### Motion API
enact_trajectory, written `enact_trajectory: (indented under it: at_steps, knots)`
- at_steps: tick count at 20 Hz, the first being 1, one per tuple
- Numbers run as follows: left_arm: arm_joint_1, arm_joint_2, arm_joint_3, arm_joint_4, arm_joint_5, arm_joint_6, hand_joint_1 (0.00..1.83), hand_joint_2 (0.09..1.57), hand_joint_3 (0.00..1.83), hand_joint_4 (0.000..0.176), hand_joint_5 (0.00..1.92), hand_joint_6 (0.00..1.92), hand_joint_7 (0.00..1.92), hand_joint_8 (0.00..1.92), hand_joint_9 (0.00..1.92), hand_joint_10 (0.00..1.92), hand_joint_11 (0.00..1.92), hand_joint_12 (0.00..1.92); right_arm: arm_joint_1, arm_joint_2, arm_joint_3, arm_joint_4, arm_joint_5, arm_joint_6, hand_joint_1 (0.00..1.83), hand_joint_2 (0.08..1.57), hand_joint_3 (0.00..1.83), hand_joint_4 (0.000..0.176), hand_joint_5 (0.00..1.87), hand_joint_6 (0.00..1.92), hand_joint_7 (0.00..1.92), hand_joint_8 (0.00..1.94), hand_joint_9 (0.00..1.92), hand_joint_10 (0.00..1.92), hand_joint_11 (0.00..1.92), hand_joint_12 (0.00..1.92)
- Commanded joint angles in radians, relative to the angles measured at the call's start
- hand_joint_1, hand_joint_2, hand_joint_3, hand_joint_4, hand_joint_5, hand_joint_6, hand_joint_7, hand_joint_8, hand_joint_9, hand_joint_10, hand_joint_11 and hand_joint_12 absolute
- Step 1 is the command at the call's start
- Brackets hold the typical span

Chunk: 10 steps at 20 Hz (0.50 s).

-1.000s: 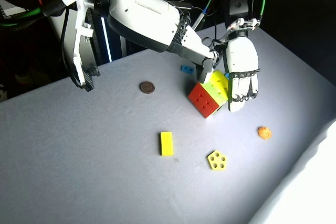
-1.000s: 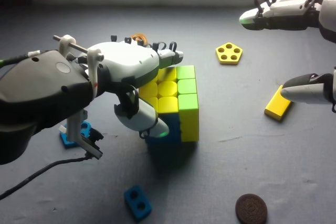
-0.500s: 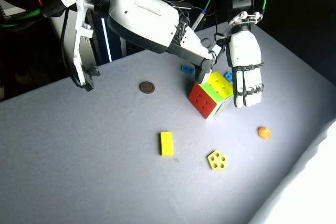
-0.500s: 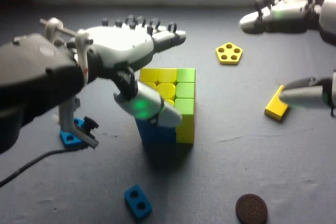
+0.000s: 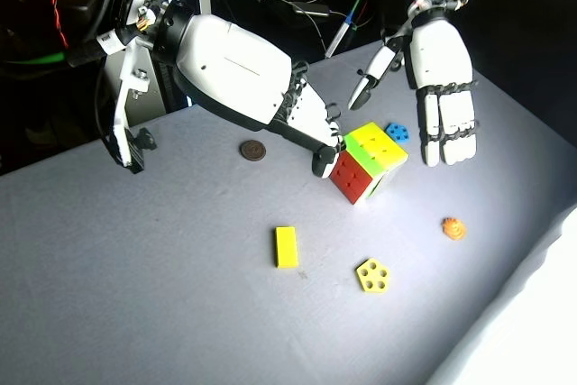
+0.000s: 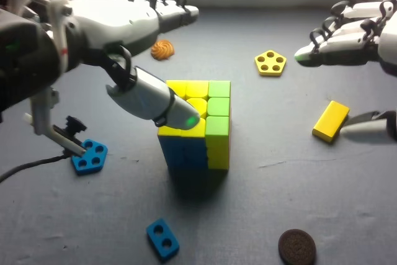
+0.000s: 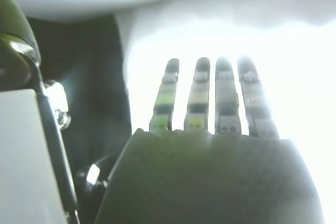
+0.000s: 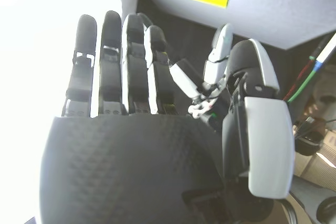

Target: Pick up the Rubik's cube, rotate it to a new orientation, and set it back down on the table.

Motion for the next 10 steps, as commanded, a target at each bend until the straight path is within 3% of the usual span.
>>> enact_trajectory:
  at_steps: [1, 3, 4, 5, 8, 10]
  knots:
    - [-0.015, 0.017, -0.007, 0.020, -0.010, 0.000, 0.59, 0.84, 0.01, 0.071, 0.00, 0.00, 0.00, 0.00, 0.00, 0.00, 0.00, 0.28, 0.004, 0.001, 0.020, -0.034, -0.112, 0.015, 0.46, 1.12, 0.00, 0.000, 0.32, 0.00, 0.35, 0.00, 0.23, 0.29, 0.00, 0.82]
    - [-0.020, 0.032, -0.017, 0.014, -0.009, 0.000, 0.59, 0.85, 0.01, 0.057, 0.00, 0.00, 0.00, 0.00, 0.00, 0.00, 0.00, 0.34, 0.003, -0.016, 0.056, -0.034, -0.112, 0.038, 0.45, 1.12, 0.00, 0.000, 0.31, 0.00, 0.30, 0.00, 0.21, 0.20, 0.00, 0.56]
    - [-0.024, 0.038, -0.020, 0.009, -0.006, -0.001, 0.59, 0.85, 0.01, 0.057, 0.00, 0.00, 0.00, 0.00, 0.00, 0.00, 0.00, 0.34, 0.005, -0.020, 0.076, -0.034, -0.112, 0.060, 0.45, 1.12, 0.00, 0.000, 0.31, 0.00, 0.30, 0.00, 0.21, 0.20, 0.00, 0.56]
    - [-0.027, 0.042, -0.022, 0.005, -0.001, -0.001, 0.58, 0.86, 0.00, 0.048, 0.00, 0.00, 0.00, 0.00, 0.00, 0.00, 0.00, 0.44, 0.005, -0.022, 0.084, -0.034, -0.114, 0.077, 0.44, 1.12, 0.00, 0.000, 0.30, 0.00, 0.26, 0.00, 0.21, 0.09, 0.00, 0.41]
    - [-0.035, 0.064, -0.033, -0.007, 0.001, -0.001, 0.58, 0.86, 0.00, 0.038, 0.00, 0.00, 0.00, 0.00, 0.00, 0.00, 0.00, 0.52, 0.011, -0.028, 0.086, -0.034, -0.110, 0.101, 0.44, 1.11, 0.00, 0.000, 0.29, 0.00, 0.26, 0.00, 0.22, 0.05, 0.00, 0.39]
    - [-0.042, 0.076, -0.034, -0.008, 0.003, -0.001, 0.56, 0.87, 0.00, 0.033, 0.00, 0.00, 0.00, 0.00, 0.00, 0.00, 0.00, 0.45, 0.023, -0.028, 0.083, -0.034, -0.073, 0.154, 0.43, 1.12, 0.00, 0.000, 0.29, 0.01, 0.25, 0.00, 0.21, 0.03, 0.00, 0.31]
